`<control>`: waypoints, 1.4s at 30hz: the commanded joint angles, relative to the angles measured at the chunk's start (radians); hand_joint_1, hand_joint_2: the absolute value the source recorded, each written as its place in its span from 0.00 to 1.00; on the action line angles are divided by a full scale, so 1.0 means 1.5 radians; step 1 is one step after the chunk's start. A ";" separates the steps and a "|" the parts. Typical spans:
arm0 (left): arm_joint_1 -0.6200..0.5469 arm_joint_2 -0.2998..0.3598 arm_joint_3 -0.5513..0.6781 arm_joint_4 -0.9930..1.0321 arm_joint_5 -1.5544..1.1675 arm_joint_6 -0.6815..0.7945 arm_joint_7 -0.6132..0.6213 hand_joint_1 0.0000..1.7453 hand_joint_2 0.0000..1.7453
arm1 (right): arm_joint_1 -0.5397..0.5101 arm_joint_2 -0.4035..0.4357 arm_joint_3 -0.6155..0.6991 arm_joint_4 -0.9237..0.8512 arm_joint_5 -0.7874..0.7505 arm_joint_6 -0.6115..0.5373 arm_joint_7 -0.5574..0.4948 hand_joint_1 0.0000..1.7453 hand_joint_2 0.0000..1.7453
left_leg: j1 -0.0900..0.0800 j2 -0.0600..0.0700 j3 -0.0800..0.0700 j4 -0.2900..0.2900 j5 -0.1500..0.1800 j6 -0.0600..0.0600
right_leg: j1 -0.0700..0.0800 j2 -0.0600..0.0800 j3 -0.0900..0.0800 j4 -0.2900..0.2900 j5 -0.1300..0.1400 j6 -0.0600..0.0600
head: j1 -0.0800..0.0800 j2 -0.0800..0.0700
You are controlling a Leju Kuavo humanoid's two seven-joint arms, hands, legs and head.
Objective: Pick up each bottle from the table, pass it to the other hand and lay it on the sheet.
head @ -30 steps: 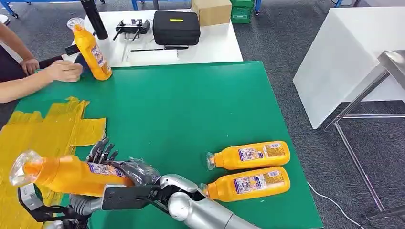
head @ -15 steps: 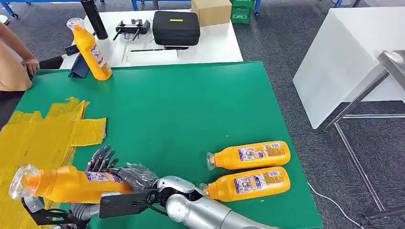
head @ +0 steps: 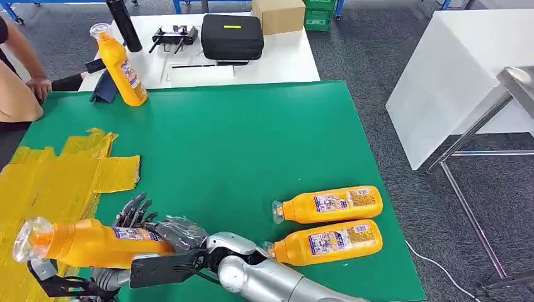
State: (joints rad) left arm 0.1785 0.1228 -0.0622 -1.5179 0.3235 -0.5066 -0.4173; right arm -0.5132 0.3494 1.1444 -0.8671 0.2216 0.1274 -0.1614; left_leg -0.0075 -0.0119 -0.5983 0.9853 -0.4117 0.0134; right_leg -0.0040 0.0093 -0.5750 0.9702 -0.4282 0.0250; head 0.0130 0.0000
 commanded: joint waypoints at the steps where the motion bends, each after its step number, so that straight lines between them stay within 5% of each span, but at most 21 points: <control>1: -0.051 -0.022 0.000 0.032 0.024 -0.007 -0.003 1.00 1.00 | 0.020 -0.008 0.053 0.049 0.005 -0.001 -0.008 1.00 1.00 | 0.000 -0.002 0.001 -0.001 0.000 -0.001 | 0.000 -0.002 0.002 -0.001 0.000 0.000 | 0.000 0.000; 20: -0.043 -0.034 0.017 0.024 0.033 -0.012 -0.004 1.00 1.00 | 0.025 -0.031 -0.006 0.041 -0.008 -0.021 -0.012 1.00 1.00 | 0.001 -0.003 0.002 -0.001 0.000 -0.001 | 0.001 -0.004 0.004 -0.002 -0.001 0.000 | 0.000 0.000; 21: -0.039 -0.036 0.020 0.019 0.029 -0.007 -0.004 1.00 1.00 | 0.026 -0.036 -0.016 0.036 -0.009 -0.026 -0.013 0.75 1.00 | 0.000 -0.002 0.002 -0.001 0.000 -0.001 | 0.000 -0.003 0.003 -0.001 0.000 0.000 | 0.000 0.000; 22: -0.034 -0.039 0.026 0.012 0.023 0.001 -0.006 1.00 1.00 | 0.030 -0.042 -0.032 0.026 -0.008 -0.039 -0.013 0.00 1.00 | 0.001 -0.003 0.002 -0.001 0.000 -0.001 | 0.001 -0.004 0.004 -0.002 -0.001 0.000 | 0.000 0.000; 26: -0.019 -0.038 0.084 -0.039 -0.088 0.095 -0.025 1.00 1.00 | 0.053 -0.109 -0.127 -0.066 -0.014 -0.075 -0.013 0.00 1.00 | 0.001 -0.003 0.001 0.000 0.000 -0.001 | 0.001 -0.004 0.003 -0.001 -0.001 0.000 | 0.000 0.000; 27: -0.019 -0.039 0.107 -0.049 -0.131 0.130 -0.032 1.00 1.00 | 0.065 -0.128 -0.152 -0.095 -0.009 -0.083 -0.009 0.00 0.00 | 0.001 -0.004 0.003 0.001 -0.001 -0.001 | 0.001 -0.006 0.006 -0.001 -0.002 0.000 | 0.000 0.000; 35: -0.005 -0.056 0.308 -0.124 -0.422 0.340 -0.044 1.00 1.00 | 0.209 -0.269 -0.332 -0.322 0.065 -0.090 -0.003 0.00 0.00 | 0.001 -0.004 0.001 0.001 -0.001 -0.001 | 0.001 -0.004 0.003 0.000 -0.001 0.000 | 0.000 0.000; 42: 0.015 -0.083 0.345 -0.138 -0.559 0.420 -0.059 1.00 1.00 | 0.273 -0.311 -0.391 -0.390 0.092 -0.082 -0.009 0.00 0.00 | 0.000 -0.004 0.002 0.001 -0.002 0.000 | 0.000 -0.003 0.005 -0.001 -0.002 0.000 | -0.001 0.000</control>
State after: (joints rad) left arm 0.1882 0.0778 0.3255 -1.6865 -0.3400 0.0119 -0.4921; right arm -0.2230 0.0152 0.7060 -1.2567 0.3315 -0.0111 -0.1667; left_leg -0.0079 -0.0154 -0.5995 0.9854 -0.4122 0.0138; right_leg -0.0041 0.0082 -0.5750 0.9700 -0.4281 0.0254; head 0.0122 0.0000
